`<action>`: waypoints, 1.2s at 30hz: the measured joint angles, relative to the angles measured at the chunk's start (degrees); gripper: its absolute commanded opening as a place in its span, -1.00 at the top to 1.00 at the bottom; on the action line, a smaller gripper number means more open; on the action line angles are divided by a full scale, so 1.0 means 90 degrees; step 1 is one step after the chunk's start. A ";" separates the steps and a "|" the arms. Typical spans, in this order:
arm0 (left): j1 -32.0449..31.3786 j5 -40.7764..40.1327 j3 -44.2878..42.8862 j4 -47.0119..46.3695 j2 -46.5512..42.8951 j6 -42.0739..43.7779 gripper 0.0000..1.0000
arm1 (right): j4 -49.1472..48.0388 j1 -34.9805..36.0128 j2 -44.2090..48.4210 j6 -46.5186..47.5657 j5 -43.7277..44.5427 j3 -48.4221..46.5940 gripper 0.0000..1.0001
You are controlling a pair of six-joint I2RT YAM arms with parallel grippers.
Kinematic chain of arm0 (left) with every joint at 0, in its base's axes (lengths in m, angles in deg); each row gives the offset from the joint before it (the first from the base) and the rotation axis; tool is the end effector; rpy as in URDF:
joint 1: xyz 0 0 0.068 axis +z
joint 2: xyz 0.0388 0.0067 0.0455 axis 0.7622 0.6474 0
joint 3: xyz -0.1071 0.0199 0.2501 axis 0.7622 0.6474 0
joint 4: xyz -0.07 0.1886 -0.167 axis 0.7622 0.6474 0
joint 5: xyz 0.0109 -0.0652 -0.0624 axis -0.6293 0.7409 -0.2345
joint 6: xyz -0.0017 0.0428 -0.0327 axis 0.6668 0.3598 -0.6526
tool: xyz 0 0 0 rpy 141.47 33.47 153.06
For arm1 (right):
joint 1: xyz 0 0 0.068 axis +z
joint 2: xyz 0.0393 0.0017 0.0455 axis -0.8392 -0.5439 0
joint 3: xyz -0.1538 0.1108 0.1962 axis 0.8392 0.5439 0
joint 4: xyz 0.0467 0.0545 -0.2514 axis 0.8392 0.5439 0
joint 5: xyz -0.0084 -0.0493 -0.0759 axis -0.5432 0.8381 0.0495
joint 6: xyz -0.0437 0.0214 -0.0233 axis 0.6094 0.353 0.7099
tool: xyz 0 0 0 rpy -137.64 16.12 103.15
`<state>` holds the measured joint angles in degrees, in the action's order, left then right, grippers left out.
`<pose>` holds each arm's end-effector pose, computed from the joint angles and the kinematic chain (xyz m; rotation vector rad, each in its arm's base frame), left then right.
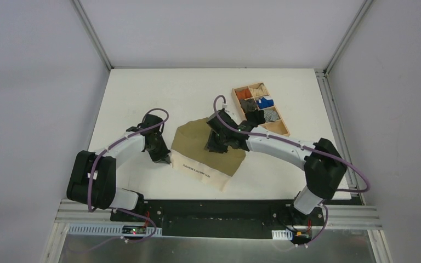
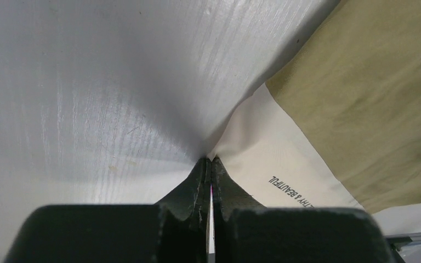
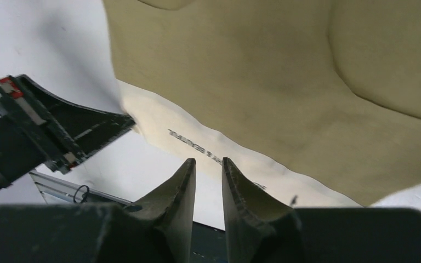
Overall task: Roll the underwear
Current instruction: Flatten out the underwear at the center of the board, then fold the underwear at the center of the board.
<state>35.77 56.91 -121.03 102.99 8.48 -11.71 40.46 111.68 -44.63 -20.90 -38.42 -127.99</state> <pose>0.2345 -0.0637 0.1624 -0.6013 2.7533 -0.4619 0.2056 0.2831 0.2442 -0.0932 2.5481 0.6389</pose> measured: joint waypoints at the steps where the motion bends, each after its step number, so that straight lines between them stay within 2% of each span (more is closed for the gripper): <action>1: 0.0000 0.0000 0.0002 -0.0005 -0.0002 -0.0019 1.00 | 0.0005 -0.0002 -0.0155 0.0034 -0.0012 -0.0206 0.44; 7: 0.0000 -0.0027 0.0238 0.0019 -0.0447 -0.0272 1.00 | 0.0109 -0.0007 -0.1081 0.0100 -0.0187 -0.1219 0.41; 13: 0.0000 -0.0015 0.0682 0.0102 -0.1260 -0.0656 1.00 | 0.0525 -0.0027 -0.2669 0.0085 -0.0333 -0.2958 0.31; 19: 0.0000 -0.0010 0.0699 0.0138 -0.1321 -0.0753 1.00 | 0.1001 -0.0046 -0.4167 0.0070 -0.0517 -0.4770 0.26; 24: 0.0000 0.0012 0.0699 0.0136 -0.1200 -0.0750 1.00 | 0.1404 -0.0075 -0.5022 0.0073 -0.0578 -0.6105 0.27; 30: 0.0000 0.0095 0.0699 0.0138 -0.1171 -0.0733 1.00 | 0.1668 -0.0172 -0.5561 0.0070 -0.0610 -0.6785 0.28; 36: 0.0000 0.0107 0.0699 0.0136 -0.1166 -0.0702 1.00 | 0.1744 -0.0248 -0.5918 0.0015 -0.0753 -0.7113 0.41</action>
<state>35.77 57.87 -114.73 104.21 -2.02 -18.02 56.15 109.46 -97.90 -20.77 -45.19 -192.01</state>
